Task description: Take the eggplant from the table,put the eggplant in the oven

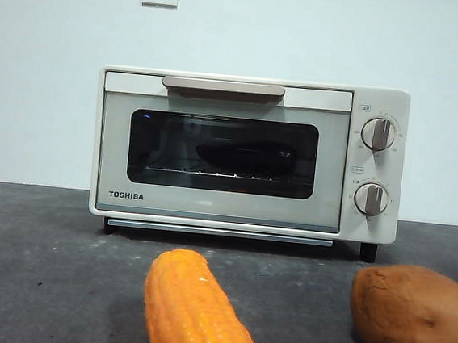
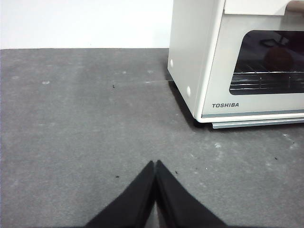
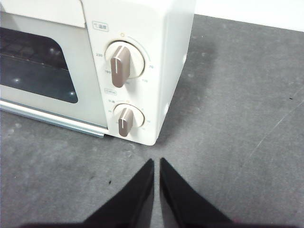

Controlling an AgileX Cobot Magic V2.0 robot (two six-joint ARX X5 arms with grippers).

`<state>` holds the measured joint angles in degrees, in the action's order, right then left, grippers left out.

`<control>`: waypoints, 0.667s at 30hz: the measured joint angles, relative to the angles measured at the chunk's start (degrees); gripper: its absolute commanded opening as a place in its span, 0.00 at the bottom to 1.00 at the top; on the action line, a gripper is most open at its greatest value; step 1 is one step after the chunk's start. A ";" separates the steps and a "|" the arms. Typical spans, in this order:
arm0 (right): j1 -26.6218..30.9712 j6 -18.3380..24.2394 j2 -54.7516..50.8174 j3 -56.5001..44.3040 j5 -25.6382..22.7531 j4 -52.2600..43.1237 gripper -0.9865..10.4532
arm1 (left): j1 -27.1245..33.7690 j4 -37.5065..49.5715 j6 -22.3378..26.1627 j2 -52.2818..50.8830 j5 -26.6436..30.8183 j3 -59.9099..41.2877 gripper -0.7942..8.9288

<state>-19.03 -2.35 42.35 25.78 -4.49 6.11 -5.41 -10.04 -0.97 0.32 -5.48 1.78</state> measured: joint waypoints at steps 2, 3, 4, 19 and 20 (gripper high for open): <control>0.00 0.00 0.00 0.00 -0.02 0.00 0.09 | 0.00 0.00 0.00 0.00 0.00 0.00 0.09; 0.00 0.00 0.00 0.00 -0.02 0.00 0.09 | 0.00 0.00 0.00 0.00 0.00 0.00 0.09; 0.00 0.00 0.00 0.00 0.00 0.00 0.09 | 0.00 0.00 0.00 0.00 0.00 0.00 0.09; 7.50 4.96 -23.85 -1.05 -5.88 1.33 0.09 | 0.00 0.00 0.00 0.00 0.00 0.00 0.09; 9.44 5.07 -26.36 -1.99 -5.53 0.79 0.09 | 0.00 0.00 0.00 0.00 0.00 0.00 0.09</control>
<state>-9.58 2.72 15.99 23.79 -10.02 6.90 -5.41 -10.04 -0.97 0.32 -5.48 1.78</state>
